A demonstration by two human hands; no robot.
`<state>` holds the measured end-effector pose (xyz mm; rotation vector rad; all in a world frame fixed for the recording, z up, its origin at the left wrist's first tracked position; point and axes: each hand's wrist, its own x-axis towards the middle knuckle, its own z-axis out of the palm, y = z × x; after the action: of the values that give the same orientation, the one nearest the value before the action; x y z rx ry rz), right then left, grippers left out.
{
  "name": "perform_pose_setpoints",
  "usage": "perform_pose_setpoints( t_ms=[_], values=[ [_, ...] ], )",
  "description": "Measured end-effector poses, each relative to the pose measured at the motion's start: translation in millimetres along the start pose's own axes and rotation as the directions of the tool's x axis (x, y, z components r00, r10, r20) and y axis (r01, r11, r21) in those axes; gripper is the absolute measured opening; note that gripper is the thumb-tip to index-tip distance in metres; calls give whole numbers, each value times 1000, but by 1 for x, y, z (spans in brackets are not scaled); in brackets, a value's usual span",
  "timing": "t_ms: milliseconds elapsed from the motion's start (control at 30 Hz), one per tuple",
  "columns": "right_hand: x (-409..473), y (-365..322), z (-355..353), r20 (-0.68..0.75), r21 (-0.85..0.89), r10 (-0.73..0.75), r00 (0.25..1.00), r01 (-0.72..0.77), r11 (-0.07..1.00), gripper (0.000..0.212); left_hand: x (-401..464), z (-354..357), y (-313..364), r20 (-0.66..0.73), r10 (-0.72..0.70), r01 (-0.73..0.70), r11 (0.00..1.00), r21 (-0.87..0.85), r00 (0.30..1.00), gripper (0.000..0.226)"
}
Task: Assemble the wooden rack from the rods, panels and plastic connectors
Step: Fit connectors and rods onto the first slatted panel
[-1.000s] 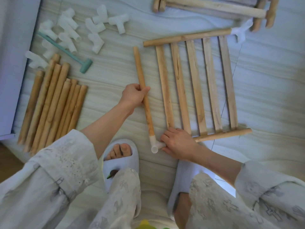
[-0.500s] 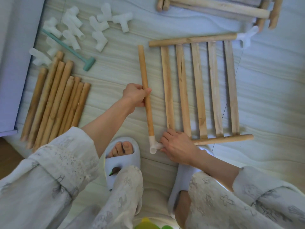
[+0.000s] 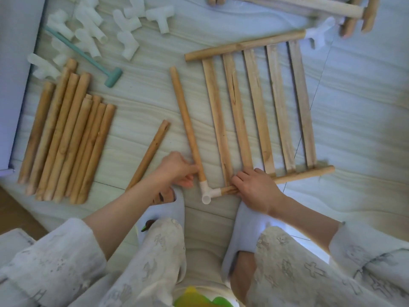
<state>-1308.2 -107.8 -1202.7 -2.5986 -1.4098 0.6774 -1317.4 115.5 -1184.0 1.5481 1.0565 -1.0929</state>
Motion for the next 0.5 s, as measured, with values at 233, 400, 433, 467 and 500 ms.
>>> perform_pose_setpoints(
  t_ms=[233, 400, 433, 467, 500],
  values=[
    [17, -13, -9, -29, 29, 5, 1000, -4, 1000, 48, -2, 10, -9, -64, 24, -21, 998, 54, 998, 33],
    [21, -11, -12, -7, 46, 34, 999, -34, 998, 51, -2, 10, -1, -101, 64, -64, 998, 3, 993, 20],
    [20, -10, -14, 9, 45, 44, 999, -44, 998, 50, -2, 11, 0, -89, 68, -68, 998, 3, 994, 19],
    [20, -9, -16, 33, 51, 48, 998, -50, 997, 47, -2, 10, 0, -73, 74, -73, 997, 16, 995, 20],
    [21, -8, -20, 80, 81, 49, 996, -56, 995, 41, -1, 9, 0, -54, 79, -77, 996, 39, 995, 22]
  ],
)
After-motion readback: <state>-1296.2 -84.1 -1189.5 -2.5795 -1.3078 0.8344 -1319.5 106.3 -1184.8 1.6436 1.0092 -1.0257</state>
